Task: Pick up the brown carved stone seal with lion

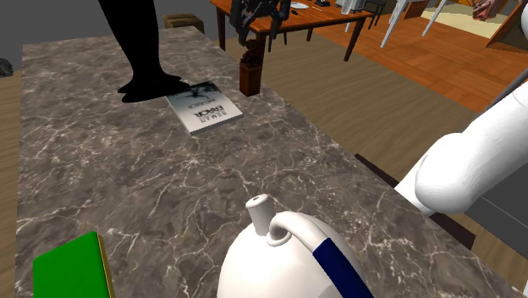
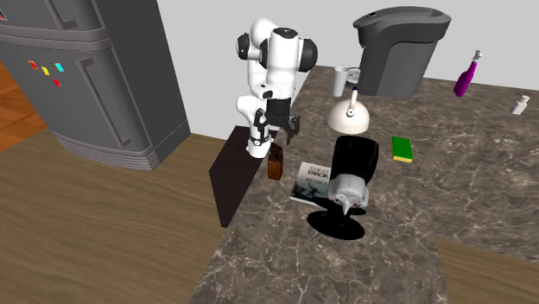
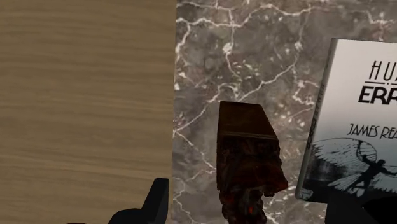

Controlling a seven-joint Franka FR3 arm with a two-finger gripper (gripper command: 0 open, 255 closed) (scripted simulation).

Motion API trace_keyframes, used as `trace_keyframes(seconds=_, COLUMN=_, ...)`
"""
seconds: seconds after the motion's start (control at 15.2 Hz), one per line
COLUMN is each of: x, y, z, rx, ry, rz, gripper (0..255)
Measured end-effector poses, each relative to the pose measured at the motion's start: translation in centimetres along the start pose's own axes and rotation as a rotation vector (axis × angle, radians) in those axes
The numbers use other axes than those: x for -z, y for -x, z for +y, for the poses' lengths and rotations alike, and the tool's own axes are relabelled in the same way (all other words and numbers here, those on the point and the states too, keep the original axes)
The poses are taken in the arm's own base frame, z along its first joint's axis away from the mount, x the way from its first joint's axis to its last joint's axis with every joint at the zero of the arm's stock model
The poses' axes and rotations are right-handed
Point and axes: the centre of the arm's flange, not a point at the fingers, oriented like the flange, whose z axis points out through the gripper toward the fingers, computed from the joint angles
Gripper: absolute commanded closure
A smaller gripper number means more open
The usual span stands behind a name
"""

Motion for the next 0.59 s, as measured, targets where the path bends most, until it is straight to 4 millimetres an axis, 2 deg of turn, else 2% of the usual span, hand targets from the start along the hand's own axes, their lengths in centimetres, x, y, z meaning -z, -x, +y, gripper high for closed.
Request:
trace_keyframes(seconds=0.26, x=-1.6, y=-0.3, z=-0.8, rx=0.001, ry=-0.002, rz=-0.005, gripper=0)
trace_keyframes(seconds=0.53, x=-3.7, y=-0.2, z=-0.7, rx=0.001, ry=-0.003, rz=-0.005, gripper=0)
trace_keyframes(seconds=0.59, x=-3.8, y=-0.1, z=-0.8, rx=0.001, ry=-0.003, rz=-0.005, gripper=255)
